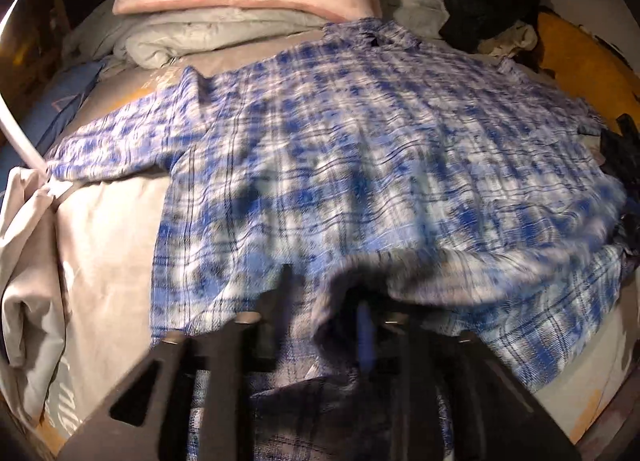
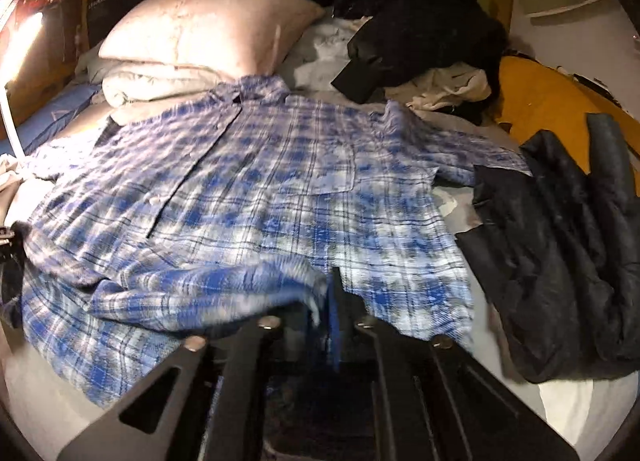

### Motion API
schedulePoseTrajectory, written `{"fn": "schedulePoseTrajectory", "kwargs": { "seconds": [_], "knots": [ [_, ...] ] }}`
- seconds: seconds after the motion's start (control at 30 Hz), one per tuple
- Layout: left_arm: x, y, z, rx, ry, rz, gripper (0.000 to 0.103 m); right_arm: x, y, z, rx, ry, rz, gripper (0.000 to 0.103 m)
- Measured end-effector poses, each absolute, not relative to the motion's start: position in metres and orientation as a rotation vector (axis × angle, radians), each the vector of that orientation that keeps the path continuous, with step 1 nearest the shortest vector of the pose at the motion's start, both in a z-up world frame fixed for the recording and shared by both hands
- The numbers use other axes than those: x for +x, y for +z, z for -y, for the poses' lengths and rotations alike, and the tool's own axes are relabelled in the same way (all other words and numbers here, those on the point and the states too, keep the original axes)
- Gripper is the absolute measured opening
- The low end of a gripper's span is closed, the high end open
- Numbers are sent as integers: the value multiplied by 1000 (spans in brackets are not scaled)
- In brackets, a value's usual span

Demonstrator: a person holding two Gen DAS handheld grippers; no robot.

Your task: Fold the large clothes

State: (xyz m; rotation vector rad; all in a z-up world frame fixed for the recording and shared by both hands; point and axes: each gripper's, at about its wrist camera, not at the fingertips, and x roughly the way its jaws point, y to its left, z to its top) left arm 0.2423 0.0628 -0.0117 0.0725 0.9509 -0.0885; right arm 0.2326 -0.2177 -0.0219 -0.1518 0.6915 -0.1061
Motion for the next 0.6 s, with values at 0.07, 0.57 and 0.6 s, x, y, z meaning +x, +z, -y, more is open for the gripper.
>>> {"fn": "schedulePoseTrajectory", "kwargs": {
  "seconds": [0.07,0.57,0.6],
  "knots": [
    [237,-8,-60,109,-90,-927,69,229,-20,214,-173,-105,-667,77],
    [158,-9,-57,251,-197,-881,97,163,7,230,-164,-97,-603,103],
    [157,-11,-58,255,-197,-883,97,162,4,231,-170,-96,-618,103]
  ]
}}
